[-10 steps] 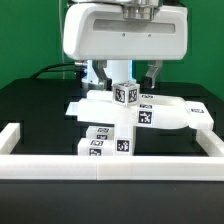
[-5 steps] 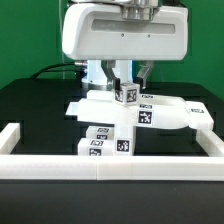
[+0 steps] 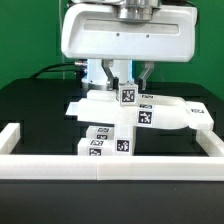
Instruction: Assemble chair
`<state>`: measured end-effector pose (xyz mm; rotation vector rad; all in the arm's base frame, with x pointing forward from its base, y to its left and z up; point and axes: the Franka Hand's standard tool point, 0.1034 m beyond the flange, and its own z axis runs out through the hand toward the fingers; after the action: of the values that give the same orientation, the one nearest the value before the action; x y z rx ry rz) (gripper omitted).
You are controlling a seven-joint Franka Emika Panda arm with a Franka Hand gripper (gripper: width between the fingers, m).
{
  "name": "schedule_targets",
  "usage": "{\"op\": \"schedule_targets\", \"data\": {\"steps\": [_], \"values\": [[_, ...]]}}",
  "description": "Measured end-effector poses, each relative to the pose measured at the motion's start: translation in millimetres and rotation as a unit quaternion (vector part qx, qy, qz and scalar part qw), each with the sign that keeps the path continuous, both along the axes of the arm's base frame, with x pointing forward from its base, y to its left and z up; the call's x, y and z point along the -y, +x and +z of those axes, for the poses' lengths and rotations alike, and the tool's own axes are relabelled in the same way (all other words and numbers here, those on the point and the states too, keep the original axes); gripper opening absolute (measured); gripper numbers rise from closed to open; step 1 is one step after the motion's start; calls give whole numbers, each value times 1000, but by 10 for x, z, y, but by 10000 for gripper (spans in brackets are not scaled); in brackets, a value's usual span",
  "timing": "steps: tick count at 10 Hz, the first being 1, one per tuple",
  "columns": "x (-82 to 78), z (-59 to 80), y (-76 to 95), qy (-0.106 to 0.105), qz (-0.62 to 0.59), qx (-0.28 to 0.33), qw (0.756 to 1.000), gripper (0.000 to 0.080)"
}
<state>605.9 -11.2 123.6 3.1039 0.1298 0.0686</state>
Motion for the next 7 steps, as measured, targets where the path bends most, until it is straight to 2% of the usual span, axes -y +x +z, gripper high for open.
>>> {"op": "schedule_targets", "data": {"steps": [2, 7], "values": [[-15, 0, 1, 4, -90, 4, 996, 286], [-22, -2, 1, 16, -271, 9, 962, 288]]}}
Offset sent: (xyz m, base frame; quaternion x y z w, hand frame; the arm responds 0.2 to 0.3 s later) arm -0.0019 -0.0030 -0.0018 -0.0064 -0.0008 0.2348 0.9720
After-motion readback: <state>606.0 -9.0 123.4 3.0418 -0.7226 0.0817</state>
